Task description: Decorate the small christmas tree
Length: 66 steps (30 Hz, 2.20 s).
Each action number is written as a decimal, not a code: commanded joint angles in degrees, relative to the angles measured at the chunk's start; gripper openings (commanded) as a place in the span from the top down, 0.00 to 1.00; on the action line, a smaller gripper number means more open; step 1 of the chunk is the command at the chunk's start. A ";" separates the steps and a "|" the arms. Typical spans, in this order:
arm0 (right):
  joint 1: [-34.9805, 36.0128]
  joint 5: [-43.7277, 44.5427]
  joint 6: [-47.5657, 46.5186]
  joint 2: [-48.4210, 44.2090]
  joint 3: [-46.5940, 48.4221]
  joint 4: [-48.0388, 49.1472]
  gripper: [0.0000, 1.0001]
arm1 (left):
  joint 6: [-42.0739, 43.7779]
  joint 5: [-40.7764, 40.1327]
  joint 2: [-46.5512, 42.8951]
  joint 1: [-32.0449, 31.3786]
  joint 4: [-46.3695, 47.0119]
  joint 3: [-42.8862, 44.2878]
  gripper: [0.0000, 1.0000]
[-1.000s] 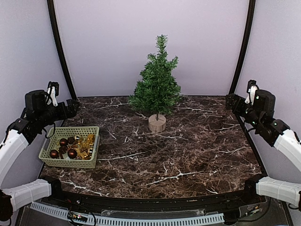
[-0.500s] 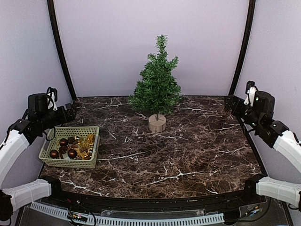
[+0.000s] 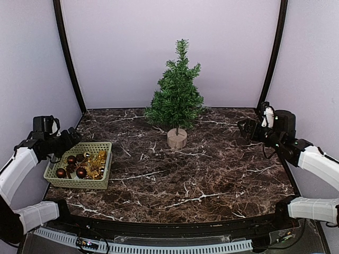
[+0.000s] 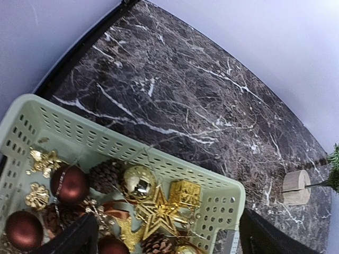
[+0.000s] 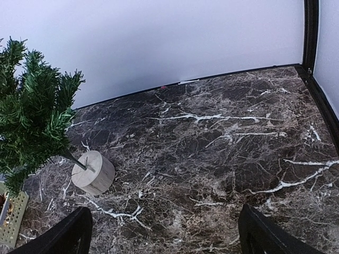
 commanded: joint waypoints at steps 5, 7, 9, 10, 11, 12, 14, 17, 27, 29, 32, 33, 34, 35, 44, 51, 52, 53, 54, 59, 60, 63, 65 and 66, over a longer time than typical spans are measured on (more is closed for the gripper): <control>0.37 -1.54 1.08 0.47 -1.20 5.52 0.02 | -4.19 7.89 1.80 0.45 5.99 -2.34 0.20; 0.41 -1.91 1.23 0.95 -1.25 5.78 0.02 | -4.43 8.18 2.59 0.43 6.88 -3.34 0.23; 0.40 -2.24 1.46 1.24 -1.10 6.04 0.02 | -4.87 8.76 3.06 0.40 8.10 -4.23 0.24; 0.38 -2.41 1.62 1.32 -1.07 6.15 0.02 | -5.15 8.82 3.16 0.48 9.10 -4.50 0.24; 0.39 -2.51 1.72 1.41 -1.07 6.24 0.02 | -5.23 8.72 3.31 0.54 10.10 -4.92 0.25; 0.41 -2.56 1.85 1.40 -1.08 6.32 0.02 | -5.22 8.41 3.37 0.50 10.46 -5.07 0.25; 0.44 -2.47 2.12 1.19 -1.20 6.49 0.02 | -4.83 6.07 3.43 0.66 10.66 -5.27 0.26; 0.39 -2.35 2.52 0.84 -1.61 6.68 0.03 | -4.26 1.18 2.84 0.98 10.37 -5.45 0.26; 0.40 -2.56 2.84 1.15 -1.78 6.61 0.02 | -2.21 3.21 10.55 3.17 17.06 -4.09 0.26; 0.39 -2.44 2.84 1.01 -1.86 6.60 0.02 | -1.34 3.41 12.61 3.13 18.19 -3.11 0.26; 0.40 -2.22 3.01 0.85 -2.03 6.68 0.02 | 0.02 2.42 15.36 3.18 18.54 -1.12 0.26; 0.45 -2.16 3.01 0.94 -2.04 6.76 0.02 | 0.53 2.05 15.73 3.19 18.50 -0.79 0.26; 0.40 -2.20 3.09 0.96 -2.02 6.82 0.02 | 0.78 1.44 16.36 3.24 18.82 -0.37 0.28; 0.45 -2.21 3.17 1.17 -2.12 6.92 0.02 | 1.12 1.25 16.54 3.20 19.12 -0.28 0.29; 0.43 -2.74 3.28 2.94 -1.56 8.12 0.02 | 2.93 -0.31 20.28 3.24 21.23 0.56 0.53; 0.43 -3.00 3.61 3.18 -1.59 8.44 0.02 | 3.78 0.57 22.77 3.15 21.98 1.39 0.59; 0.38 -3.00 3.63 3.08 -1.73 8.45 0.02 | 3.87 0.77 23.08 3.22 23.19 1.38 0.61; 0.42 -2.91 3.63 2.88 -1.85 8.31 0.02 | 3.99 1.25 23.60 3.26 23.50 1.43 0.66; 0.42 -2.86 3.63 2.67 -1.82 8.14 0.02 | 4.21 1.51 23.81 3.23 23.98 1.49 0.70; 0.43 -2.16 3.21 1.13 -1.77 6.52 0.02 | 4.64 2.61 20.84 3.14 24.78 1.52 0.92; 0.41 -1.97 3.11 0.84 -1.78 6.25 0.02 | 4.81 2.81 18.40 3.16 25.00 1.13 0.93; 0.45 -1.64 3.11 0.06 -1.75 5.75 0.02 | 5.07 5.49 13.57 3.19 25.48 0.91 0.93; 0.41 -1.60 3.00 -0.25 -1.58 5.44 0.02 | 5.80 8.96 10.94 3.17 24.47 1.86 0.93; 0.43 -1.60 2.87 -0.27 -1.41 5.27 0.02 | 6.55 10.50 10.04 3.19 23.84 3.11 0.93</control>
